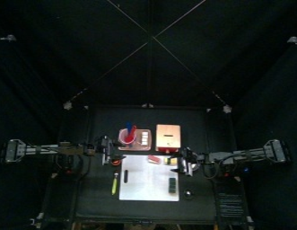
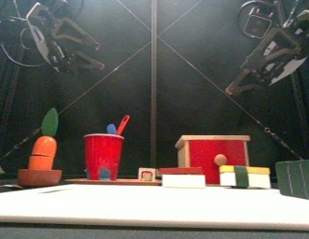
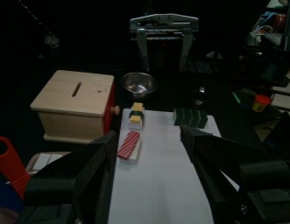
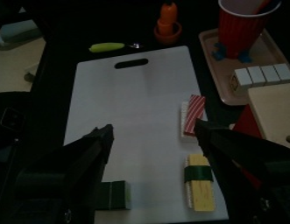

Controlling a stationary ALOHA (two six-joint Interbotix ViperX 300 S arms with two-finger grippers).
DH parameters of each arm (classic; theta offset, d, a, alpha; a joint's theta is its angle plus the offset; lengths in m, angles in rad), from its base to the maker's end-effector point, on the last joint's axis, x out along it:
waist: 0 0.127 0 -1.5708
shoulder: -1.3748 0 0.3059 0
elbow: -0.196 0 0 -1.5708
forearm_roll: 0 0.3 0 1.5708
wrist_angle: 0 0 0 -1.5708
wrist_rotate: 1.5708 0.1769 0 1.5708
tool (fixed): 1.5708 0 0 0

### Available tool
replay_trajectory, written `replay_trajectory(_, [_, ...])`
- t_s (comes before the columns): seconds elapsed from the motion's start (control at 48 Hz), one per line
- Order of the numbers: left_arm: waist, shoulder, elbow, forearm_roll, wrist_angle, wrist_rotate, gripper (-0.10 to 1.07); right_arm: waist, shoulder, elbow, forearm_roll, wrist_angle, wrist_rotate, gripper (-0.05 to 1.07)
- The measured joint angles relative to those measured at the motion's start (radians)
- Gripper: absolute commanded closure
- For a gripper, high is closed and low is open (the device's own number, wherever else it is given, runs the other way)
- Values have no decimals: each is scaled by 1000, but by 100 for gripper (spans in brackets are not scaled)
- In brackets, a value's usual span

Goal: Put bowl onto cutting board

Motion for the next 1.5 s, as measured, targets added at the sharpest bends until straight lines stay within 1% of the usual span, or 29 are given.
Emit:
replay_trajectory(0.188, [3,0,2,-2,0,0,4,-5,-2,0,14,9,9,1])
replay_trajectory(0.292, [5,0,0,0,2,-2,4,-21,-8,-2,120,61,11,1])
replay_trajectory(0.354, [5,0,0,-2,0,-2,4,-49,-11,-12,219,127,11,1])
replay_trajectory(0.396, [3,0,0,-2,2,0,4,-80,-14,-21,304,199,11,1])
replay_trajectory(0.438, [5,0,2,-2,2,-2,4,-100,-15,-25,348,242,11,1])
replay_trajectory(0.542, [5,0,2,0,2,0,4,-193,-17,-28,511,454,14,2])
replay_trajectory(0.604, [5,0,0,0,2,2,4,-236,-18,-25,568,543,15,2])
replay_trajectory(0.646, [5,0,0,0,2,2,4,-258,-20,-18,592,583,21,2])
replay_trajectory(0.729, [3,0,0,0,2,0,4,-298,-21,-8,611,663,72,2])
replay_trajectory(0.812, [3,0,0,2,0,2,4,-331,-26,3,581,753,172,2])
replay_trajectory(0.833, [3,0,2,2,0,2,4,-331,-26,3,581,753,172,2])
replay_trajectory(0.854, [3,0,2,0,0,2,4,-342,-29,3,546,815,249,2])
replay_trajectory(0.917, [3,0,2,2,0,2,4,-348,-43,3,466,899,376,2])
replay_trajectory(0.979, [3,0,0,5,0,2,4,-348,-63,3,374,969,499,2])
replay_trajectory(1.0, [3,0,0,5,0,2,4,-350,-67,2,357,982,518,2])
replay_trajectory(1.021, [3,0,2,9,-2,0,4,-350,-86,0,299,1015,583,2])
replay_trajectory(1.104, [3,0,2,15,0,2,4,-350,-143,-6,156,1081,718,2])
replay_trajectory(1.167, [3,0,3,18,-2,2,4,-350,-184,-6,77,1100,781,2])
replay_trajectory(1.25, [2,0,8,23,-2,2,4,-354,-215,9,21,1097,824,2])
replay_trajectory(1.292, [3,0,9,25,-2,2,4,-356,-216,25,5,1092,839,2])
replay_trajectory(1.417, [2,0,8,25,-2,0,4,-362,-198,87,-31,1008,864,2])
replay_trajectory(1.5, [2,0,11,25,-2,0,4,-373,-175,120,-46,933,865,2])
